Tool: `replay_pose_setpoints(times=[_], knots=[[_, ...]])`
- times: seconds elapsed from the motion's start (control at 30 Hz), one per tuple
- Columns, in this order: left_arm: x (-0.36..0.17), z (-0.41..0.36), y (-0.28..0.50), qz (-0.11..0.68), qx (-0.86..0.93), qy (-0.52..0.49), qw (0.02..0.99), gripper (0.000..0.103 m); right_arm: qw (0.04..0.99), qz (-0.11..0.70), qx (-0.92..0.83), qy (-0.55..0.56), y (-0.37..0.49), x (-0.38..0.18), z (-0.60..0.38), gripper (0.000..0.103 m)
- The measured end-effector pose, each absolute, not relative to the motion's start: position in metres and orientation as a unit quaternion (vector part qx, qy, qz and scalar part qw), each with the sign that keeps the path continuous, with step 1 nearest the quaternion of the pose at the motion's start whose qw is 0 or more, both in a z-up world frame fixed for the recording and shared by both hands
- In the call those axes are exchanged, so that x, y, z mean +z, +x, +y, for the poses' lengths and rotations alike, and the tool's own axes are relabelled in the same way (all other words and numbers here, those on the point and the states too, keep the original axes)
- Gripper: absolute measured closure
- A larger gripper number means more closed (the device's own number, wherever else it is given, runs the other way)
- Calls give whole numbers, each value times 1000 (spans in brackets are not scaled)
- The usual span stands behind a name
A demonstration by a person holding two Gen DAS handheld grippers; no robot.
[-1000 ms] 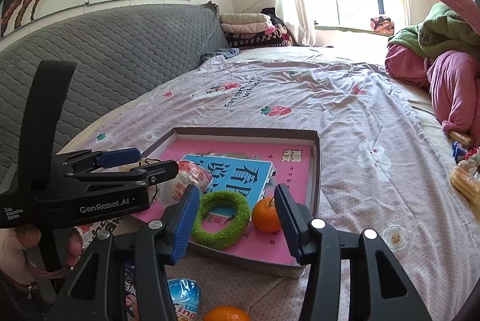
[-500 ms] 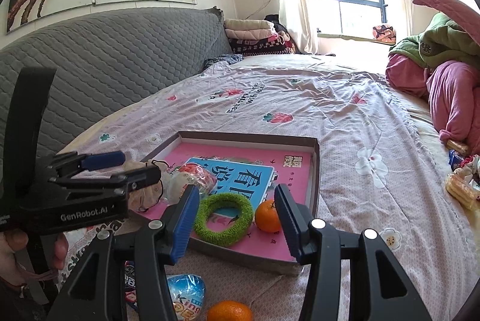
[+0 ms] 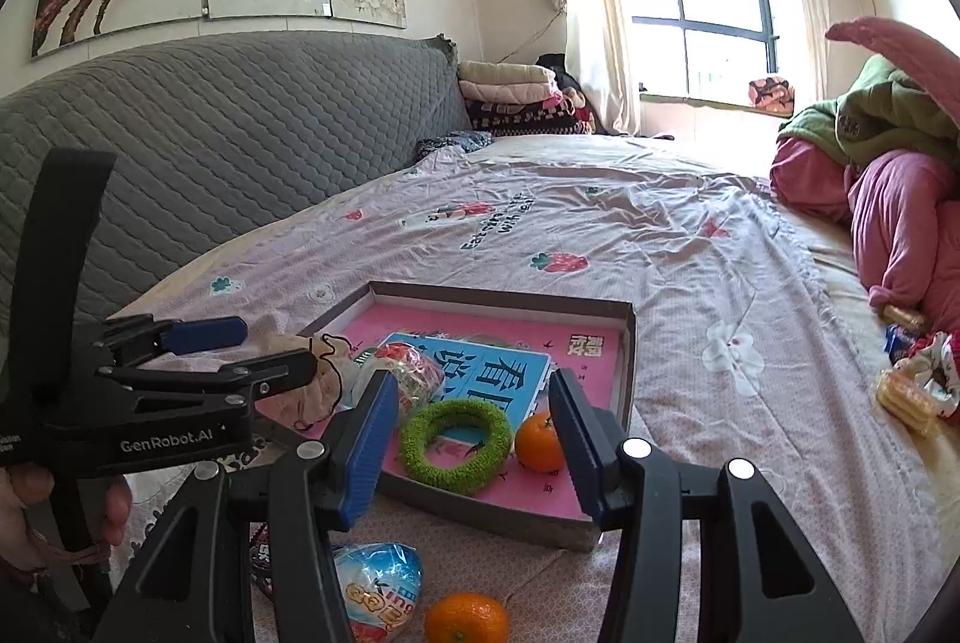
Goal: Organize objects
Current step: 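Withdraw both open tools from the tray toward the remaining items on the bed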
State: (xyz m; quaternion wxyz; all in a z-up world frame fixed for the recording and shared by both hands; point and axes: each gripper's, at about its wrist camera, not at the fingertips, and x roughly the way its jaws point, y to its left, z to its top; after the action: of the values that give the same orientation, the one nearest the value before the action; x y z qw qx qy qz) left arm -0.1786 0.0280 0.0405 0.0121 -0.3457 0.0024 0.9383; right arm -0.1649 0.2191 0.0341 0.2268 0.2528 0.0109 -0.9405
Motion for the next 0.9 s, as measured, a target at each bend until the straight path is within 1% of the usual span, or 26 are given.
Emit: replay_pose_setpoints(times=[0.33,0.47,0.57,0.7,0.9], knots=[[60,25,-167,3,943,-332,20,33,207,22,-943,259,-152,35,214,51],[63,27,-162,-3,943,-330,32,33,202,12,-941,271,-149,41,218,51],[65,29,-158,-7,944,-328,37,33,192,21,-943,269,-144,48,219,51],[71,32,-150,2,946,-322,38,33,187,21,-943,273,-140,54,220,51],[80,29,-137,-3,947,-317,40,33,184,4,-942,281,-133,61,225,50]])
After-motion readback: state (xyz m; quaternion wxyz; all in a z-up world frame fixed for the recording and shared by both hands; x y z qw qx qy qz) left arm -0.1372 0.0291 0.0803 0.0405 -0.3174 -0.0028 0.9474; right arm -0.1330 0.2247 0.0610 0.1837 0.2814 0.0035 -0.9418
